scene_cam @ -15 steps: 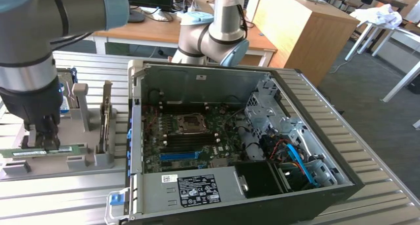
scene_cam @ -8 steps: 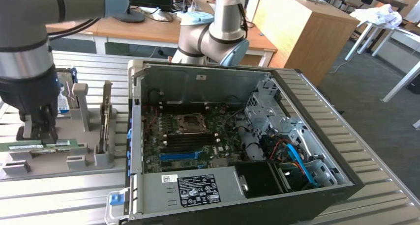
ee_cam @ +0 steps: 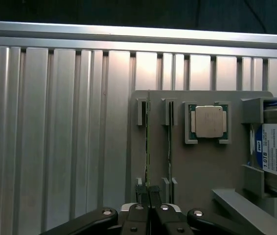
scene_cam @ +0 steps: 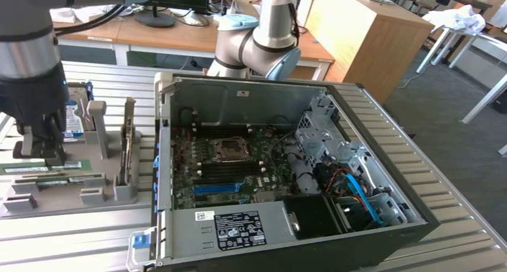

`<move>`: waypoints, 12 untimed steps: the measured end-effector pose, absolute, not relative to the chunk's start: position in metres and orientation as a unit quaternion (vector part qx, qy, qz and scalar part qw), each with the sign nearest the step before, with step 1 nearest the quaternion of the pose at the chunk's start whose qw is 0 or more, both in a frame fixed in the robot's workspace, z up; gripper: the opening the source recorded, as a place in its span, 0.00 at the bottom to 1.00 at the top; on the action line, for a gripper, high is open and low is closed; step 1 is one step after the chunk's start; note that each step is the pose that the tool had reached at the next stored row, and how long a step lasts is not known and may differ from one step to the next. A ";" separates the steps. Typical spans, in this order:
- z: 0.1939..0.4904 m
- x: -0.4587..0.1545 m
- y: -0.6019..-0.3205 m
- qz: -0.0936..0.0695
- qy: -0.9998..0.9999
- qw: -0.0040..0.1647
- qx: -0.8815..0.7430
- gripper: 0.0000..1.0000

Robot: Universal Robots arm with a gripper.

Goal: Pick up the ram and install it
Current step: 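Pick up the ram and move it above insertion slot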

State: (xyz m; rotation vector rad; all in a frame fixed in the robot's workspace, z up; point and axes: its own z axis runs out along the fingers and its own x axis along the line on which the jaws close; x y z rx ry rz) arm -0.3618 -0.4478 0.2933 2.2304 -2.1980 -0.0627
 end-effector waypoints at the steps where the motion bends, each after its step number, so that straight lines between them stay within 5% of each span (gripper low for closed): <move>1: 0.296 -0.362 -0.448 -0.020 -0.702 0.005 0.712 0.11; 12: 0.329 -0.362 -0.448 -0.018 -0.702 0.006 0.712 0.11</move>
